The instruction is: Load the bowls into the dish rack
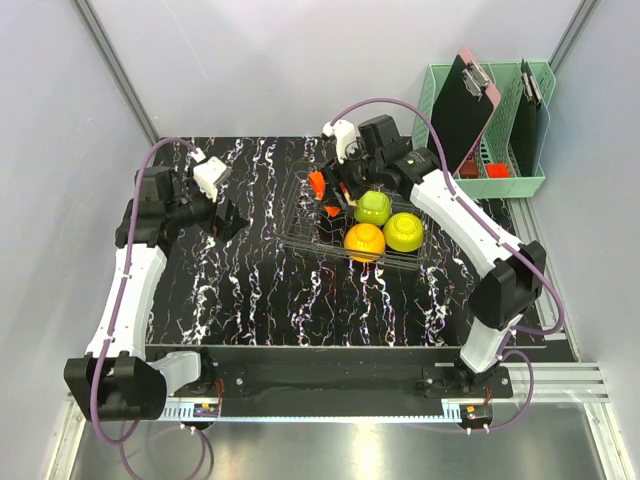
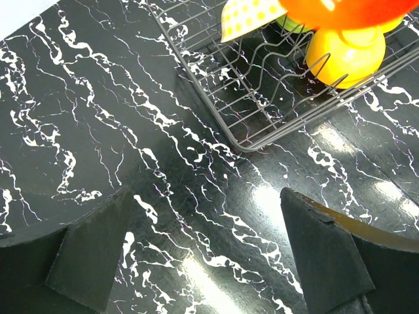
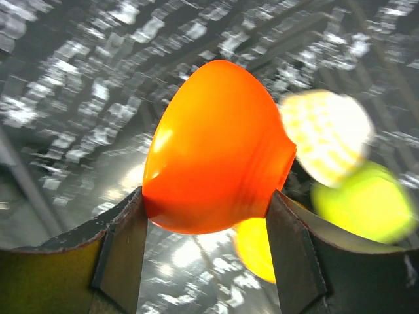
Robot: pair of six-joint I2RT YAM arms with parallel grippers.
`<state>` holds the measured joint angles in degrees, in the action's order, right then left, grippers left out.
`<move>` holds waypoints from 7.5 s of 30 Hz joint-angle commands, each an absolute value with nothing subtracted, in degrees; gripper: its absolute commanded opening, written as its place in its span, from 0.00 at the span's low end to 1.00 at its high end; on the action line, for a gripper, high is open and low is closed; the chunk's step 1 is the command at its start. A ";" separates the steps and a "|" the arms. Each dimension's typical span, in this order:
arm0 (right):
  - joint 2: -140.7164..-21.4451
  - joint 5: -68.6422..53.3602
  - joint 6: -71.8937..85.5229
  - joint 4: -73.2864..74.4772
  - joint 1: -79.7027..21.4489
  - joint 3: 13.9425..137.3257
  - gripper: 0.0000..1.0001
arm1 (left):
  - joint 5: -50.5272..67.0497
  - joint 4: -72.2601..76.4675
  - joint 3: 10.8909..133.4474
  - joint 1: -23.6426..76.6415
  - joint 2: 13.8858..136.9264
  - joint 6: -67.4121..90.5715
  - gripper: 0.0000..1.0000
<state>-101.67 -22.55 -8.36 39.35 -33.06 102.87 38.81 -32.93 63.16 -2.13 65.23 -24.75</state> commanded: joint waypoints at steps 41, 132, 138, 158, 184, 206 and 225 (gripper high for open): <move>-110.91 13.53 -35.95 39.82 -48.43 99.05 0.00 | 41.48 -30.06 58.18 -2.99 63.81 -25.75 0.99; -122.87 25.58 -34.81 37.53 -49.48 109.86 0.73 | 45.44 -30.23 55.20 -5.80 64.60 -27.77 0.99; -123.57 22.33 -32.61 40.16 -48.69 111.35 0.71 | 45.44 -30.32 55.02 -6.06 64.51 -27.95 0.99; -126.82 9.85 -29.79 49.83 -46.15 114.87 0.67 | 45.88 -30.94 54.67 -7.03 63.90 -29.00 0.99; -127.62 7.82 -30.85 51.68 -44.38 117.68 0.95 | 46.32 -31.11 54.93 -7.56 64.42 -29.09 0.99; -115.24 10.36 -33.13 52.48 -44.39 123.05 1.00 | 45.26 -31.64 56.77 -7.56 65.65 -29.09 0.99; -99.76 22.50 -31.82 40.34 -28.39 98.81 0.99 | 28.83 -24.17 82.96 5.62 98.85 -19.52 0.99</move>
